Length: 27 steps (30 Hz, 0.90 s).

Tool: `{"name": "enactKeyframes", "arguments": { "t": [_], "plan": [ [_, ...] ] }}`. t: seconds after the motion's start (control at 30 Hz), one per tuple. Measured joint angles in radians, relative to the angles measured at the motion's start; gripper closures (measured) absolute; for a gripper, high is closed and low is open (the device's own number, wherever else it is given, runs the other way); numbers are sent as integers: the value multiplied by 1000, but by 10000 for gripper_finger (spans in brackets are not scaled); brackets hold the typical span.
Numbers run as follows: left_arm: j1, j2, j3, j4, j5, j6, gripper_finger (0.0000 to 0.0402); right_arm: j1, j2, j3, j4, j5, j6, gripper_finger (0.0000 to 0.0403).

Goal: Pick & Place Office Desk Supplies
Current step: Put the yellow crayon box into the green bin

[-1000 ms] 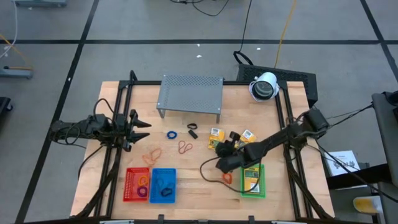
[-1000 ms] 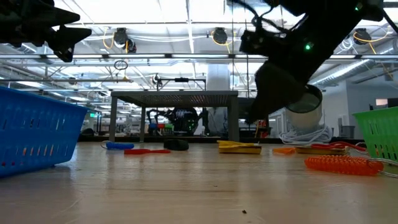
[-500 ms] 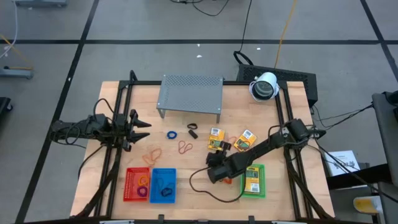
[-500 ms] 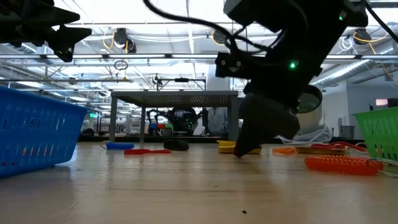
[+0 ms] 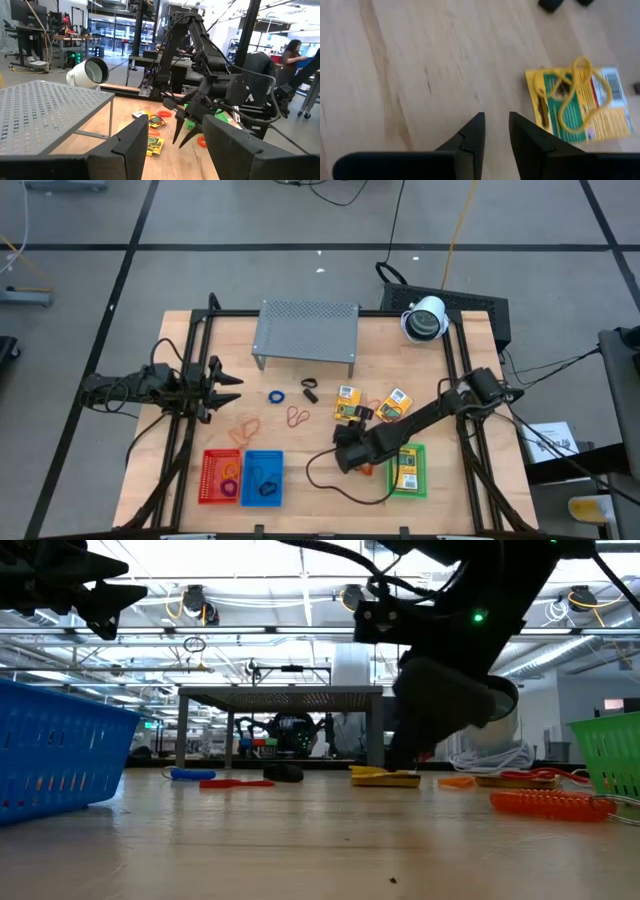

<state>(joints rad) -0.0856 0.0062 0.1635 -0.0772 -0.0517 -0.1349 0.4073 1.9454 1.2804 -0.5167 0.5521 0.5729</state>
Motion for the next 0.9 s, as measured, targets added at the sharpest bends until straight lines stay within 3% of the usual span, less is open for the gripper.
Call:
{"name": "enactKeyframes", "arguments": {
  "t": [0.13, 0.43, 0.9],
  "plan": [
    [0, 0, 0, 0, 0, 0, 204, -7, 0, 0, -58, -34, 33, 285],
    [0, 0, 0, 0, 0, 0, 203, -11, -1, 0, -74, 11, -46, 199],
    [0, 0, 0, 0, 0, 0, 204, -49, -1, 0, -124, 24, -63, 205]
  ]
}}
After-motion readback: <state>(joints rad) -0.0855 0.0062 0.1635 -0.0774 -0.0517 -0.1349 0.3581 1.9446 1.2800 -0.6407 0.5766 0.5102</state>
